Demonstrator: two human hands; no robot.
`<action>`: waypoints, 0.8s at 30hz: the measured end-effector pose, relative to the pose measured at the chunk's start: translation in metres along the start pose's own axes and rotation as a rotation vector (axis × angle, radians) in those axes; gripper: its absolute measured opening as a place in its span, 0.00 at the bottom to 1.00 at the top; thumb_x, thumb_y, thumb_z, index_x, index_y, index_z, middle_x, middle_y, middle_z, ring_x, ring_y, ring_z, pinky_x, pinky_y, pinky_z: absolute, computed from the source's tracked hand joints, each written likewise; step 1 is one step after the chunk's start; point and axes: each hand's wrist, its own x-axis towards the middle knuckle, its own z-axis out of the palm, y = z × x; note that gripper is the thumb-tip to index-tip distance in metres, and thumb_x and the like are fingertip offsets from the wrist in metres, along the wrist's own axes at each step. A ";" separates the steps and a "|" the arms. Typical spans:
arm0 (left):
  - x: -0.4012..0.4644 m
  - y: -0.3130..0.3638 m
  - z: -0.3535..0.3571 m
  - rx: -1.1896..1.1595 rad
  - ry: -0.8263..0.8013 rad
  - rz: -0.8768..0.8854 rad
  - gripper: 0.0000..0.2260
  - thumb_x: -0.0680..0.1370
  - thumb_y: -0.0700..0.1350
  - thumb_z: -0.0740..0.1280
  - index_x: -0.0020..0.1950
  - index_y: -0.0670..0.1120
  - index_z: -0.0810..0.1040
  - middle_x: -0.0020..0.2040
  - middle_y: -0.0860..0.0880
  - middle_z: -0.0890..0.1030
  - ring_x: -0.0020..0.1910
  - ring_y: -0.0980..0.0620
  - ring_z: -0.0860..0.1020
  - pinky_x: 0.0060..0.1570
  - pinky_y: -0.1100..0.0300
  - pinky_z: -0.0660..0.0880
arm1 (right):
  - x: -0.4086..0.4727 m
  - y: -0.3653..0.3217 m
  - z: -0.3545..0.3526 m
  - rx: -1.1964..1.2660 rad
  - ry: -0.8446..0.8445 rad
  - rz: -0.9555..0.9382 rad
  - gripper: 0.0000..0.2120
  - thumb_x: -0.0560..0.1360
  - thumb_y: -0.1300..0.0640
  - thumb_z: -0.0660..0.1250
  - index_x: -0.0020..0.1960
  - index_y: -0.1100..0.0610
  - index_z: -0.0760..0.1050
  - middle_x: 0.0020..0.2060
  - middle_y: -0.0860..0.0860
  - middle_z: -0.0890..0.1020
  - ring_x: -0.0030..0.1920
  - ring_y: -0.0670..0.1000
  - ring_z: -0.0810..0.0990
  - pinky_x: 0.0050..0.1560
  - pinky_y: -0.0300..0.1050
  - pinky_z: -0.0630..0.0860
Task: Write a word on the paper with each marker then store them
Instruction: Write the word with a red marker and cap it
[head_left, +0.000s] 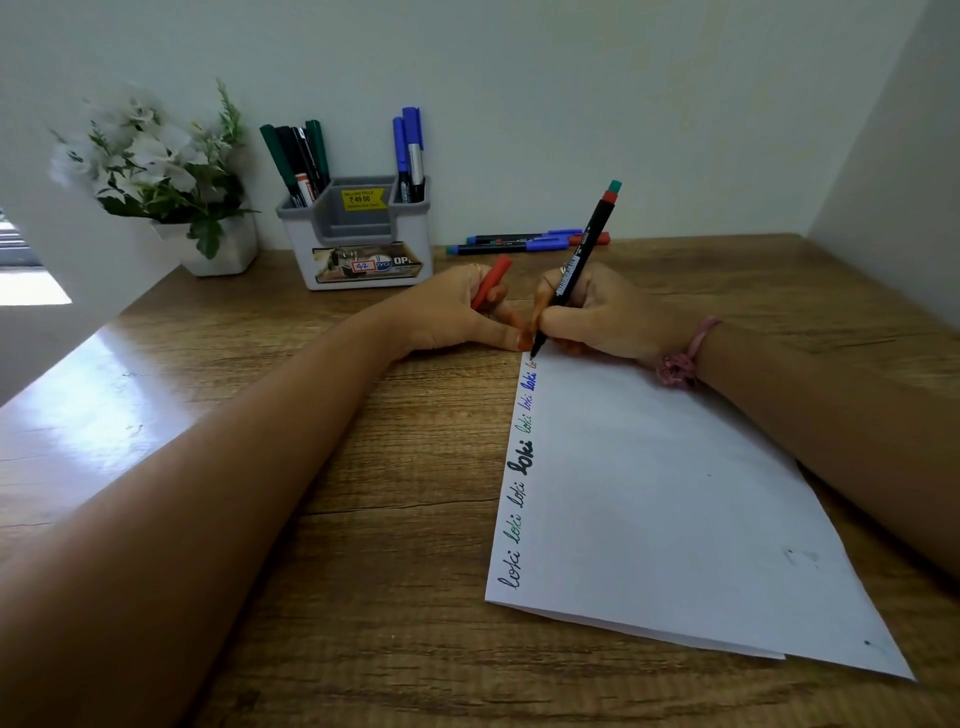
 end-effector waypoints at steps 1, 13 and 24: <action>-0.001 0.001 0.000 -0.002 -0.005 0.003 0.20 0.62 0.45 0.77 0.37 0.50 0.64 0.45 0.44 0.79 0.39 0.55 0.76 0.46 0.58 0.73 | 0.000 0.000 0.000 0.013 -0.002 -0.002 0.12 0.62 0.53 0.65 0.35 0.62 0.73 0.25 0.52 0.74 0.23 0.43 0.70 0.24 0.35 0.67; 0.003 -0.001 -0.001 0.007 0.005 -0.010 0.18 0.68 0.40 0.74 0.37 0.50 0.64 0.40 0.49 0.79 0.33 0.62 0.76 0.40 0.65 0.74 | -0.001 -0.001 -0.001 -0.002 0.010 0.004 0.11 0.64 0.57 0.64 0.36 0.66 0.72 0.22 0.44 0.73 0.23 0.41 0.69 0.26 0.32 0.66; -0.001 0.002 0.000 0.023 0.003 -0.037 0.19 0.66 0.43 0.77 0.37 0.50 0.64 0.46 0.41 0.78 0.44 0.47 0.73 0.52 0.50 0.73 | 0.001 -0.001 0.001 -0.060 0.065 0.002 0.20 0.62 0.51 0.64 0.38 0.70 0.70 0.33 0.69 0.76 0.32 0.52 0.72 0.32 0.42 0.69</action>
